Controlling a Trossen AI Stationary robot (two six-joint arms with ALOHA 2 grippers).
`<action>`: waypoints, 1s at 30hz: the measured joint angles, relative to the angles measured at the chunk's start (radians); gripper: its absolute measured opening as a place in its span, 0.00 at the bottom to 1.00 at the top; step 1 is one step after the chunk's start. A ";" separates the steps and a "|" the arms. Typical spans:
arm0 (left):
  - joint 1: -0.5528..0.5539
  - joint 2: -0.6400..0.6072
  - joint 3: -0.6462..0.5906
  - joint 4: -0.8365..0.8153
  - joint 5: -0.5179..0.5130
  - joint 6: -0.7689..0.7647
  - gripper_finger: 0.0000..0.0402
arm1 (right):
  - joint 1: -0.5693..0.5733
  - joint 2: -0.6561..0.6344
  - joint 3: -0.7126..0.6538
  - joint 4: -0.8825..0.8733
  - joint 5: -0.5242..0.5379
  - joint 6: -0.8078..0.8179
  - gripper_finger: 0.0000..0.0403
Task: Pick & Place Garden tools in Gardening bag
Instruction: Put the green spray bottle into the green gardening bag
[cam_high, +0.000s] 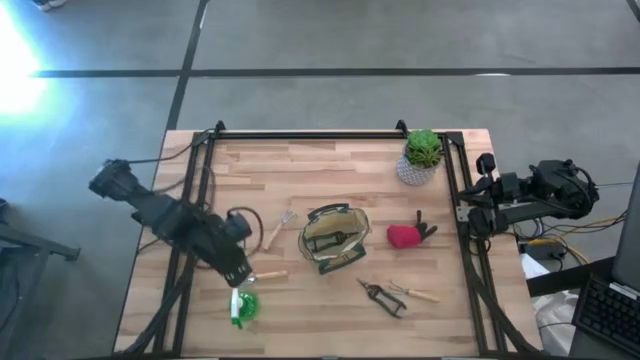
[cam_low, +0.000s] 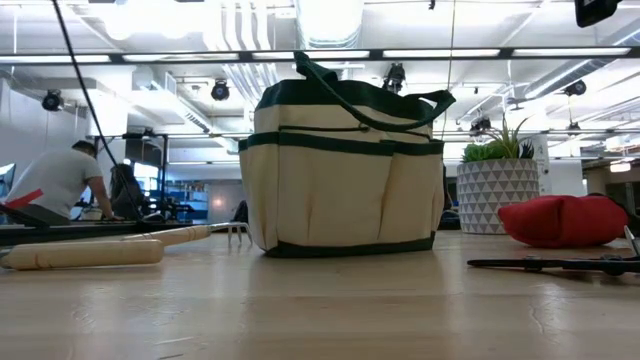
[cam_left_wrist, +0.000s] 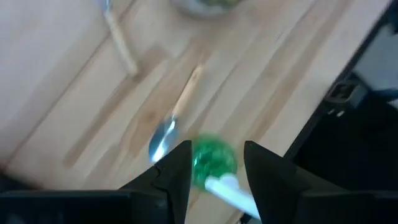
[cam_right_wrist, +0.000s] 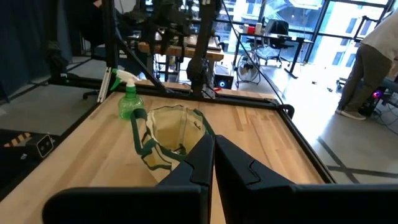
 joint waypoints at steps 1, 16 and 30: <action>-0.012 0.033 0.032 -0.036 0.007 -0.033 0.36 | 0.000 0.000 0.000 0.000 0.000 0.000 0.02; -0.039 0.206 0.193 -0.085 0.255 -0.463 0.34 | 0.000 0.000 0.000 0.000 0.000 0.000 0.02; -0.081 0.228 0.106 0.023 0.293 -0.652 0.34 | 0.000 0.000 0.000 0.000 0.000 0.000 0.02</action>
